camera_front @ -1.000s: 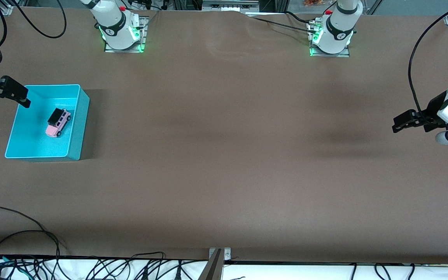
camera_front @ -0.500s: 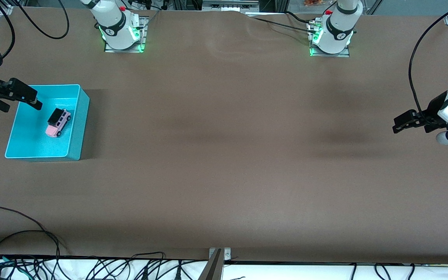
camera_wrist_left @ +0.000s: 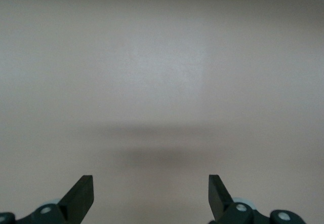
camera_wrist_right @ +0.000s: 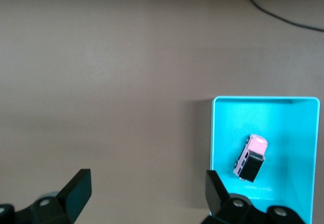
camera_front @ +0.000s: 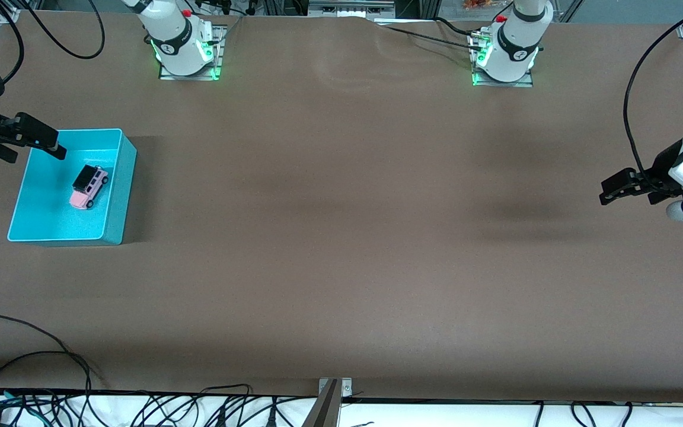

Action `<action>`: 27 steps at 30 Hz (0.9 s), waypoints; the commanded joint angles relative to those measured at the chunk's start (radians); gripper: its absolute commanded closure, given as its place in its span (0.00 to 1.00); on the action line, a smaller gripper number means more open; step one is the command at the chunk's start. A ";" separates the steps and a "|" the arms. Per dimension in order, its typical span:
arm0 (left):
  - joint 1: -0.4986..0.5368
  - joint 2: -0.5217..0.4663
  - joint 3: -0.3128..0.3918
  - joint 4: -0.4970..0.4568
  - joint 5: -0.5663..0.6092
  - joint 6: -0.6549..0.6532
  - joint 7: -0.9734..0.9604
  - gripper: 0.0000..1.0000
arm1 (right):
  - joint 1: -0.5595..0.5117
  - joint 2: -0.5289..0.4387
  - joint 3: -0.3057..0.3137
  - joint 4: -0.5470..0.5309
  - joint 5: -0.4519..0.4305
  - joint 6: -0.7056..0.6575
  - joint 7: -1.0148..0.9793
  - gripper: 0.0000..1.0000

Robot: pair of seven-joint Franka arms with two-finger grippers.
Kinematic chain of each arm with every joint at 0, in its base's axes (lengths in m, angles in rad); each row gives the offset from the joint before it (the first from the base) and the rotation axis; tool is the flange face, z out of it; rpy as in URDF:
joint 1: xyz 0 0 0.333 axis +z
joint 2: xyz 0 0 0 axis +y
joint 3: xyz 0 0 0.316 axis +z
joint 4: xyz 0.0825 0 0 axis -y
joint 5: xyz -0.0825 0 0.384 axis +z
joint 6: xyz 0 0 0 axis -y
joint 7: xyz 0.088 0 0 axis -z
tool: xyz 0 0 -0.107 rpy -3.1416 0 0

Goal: Wind and store pink jeep toy

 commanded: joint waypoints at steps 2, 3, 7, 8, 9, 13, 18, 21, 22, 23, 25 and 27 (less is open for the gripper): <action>-0.004 -0.004 0.000 0.023 -0.012 -0.003 0.020 0.00 | 0.000 -0.004 0.007 0.011 -0.044 -0.020 0.009 0.00; -0.004 -0.004 0.000 0.023 -0.012 -0.003 0.021 0.00 | 0.000 -0.004 0.006 0.011 -0.043 -0.020 0.009 0.00; -0.005 -0.004 0.000 0.028 -0.014 -0.003 0.023 0.00 | -0.003 -0.004 0.003 0.011 -0.039 -0.021 0.006 0.00; -0.005 -0.004 0.000 0.028 -0.014 -0.003 0.020 0.00 | -0.003 -0.004 0.003 0.011 -0.039 -0.021 0.006 0.00; -0.005 -0.003 0.000 0.028 -0.014 -0.002 0.020 0.00 | -0.003 -0.004 0.001 0.011 -0.039 -0.023 0.006 0.00; -0.008 -0.003 0.000 0.028 -0.014 -0.002 0.018 0.00 | -0.005 -0.004 -0.002 0.011 -0.039 -0.023 0.006 0.00; -0.014 -0.001 0.000 0.028 -0.014 0.000 0.023 0.00 | -0.008 -0.006 -0.011 0.011 -0.039 -0.023 0.004 0.00; -0.014 -0.001 0.002 0.028 -0.014 0.001 0.023 0.00 | -0.008 -0.006 -0.011 0.011 -0.038 -0.027 0.004 0.00; -0.014 -0.001 0.000 0.030 -0.014 0.001 0.023 0.00 | -0.008 -0.006 -0.011 0.012 -0.039 -0.029 0.004 0.00; -0.014 -0.001 0.000 0.030 -0.014 0.001 0.023 0.00 | -0.008 -0.006 -0.011 0.011 -0.039 -0.029 0.004 0.00; -0.014 -0.001 0.000 0.030 -0.014 0.001 0.023 0.00 | -0.008 -0.006 -0.010 0.012 -0.039 -0.029 0.004 0.00; -0.013 -0.001 0.000 0.030 -0.014 0.003 0.024 0.00 | -0.008 -0.006 -0.010 0.012 -0.038 -0.029 0.004 0.00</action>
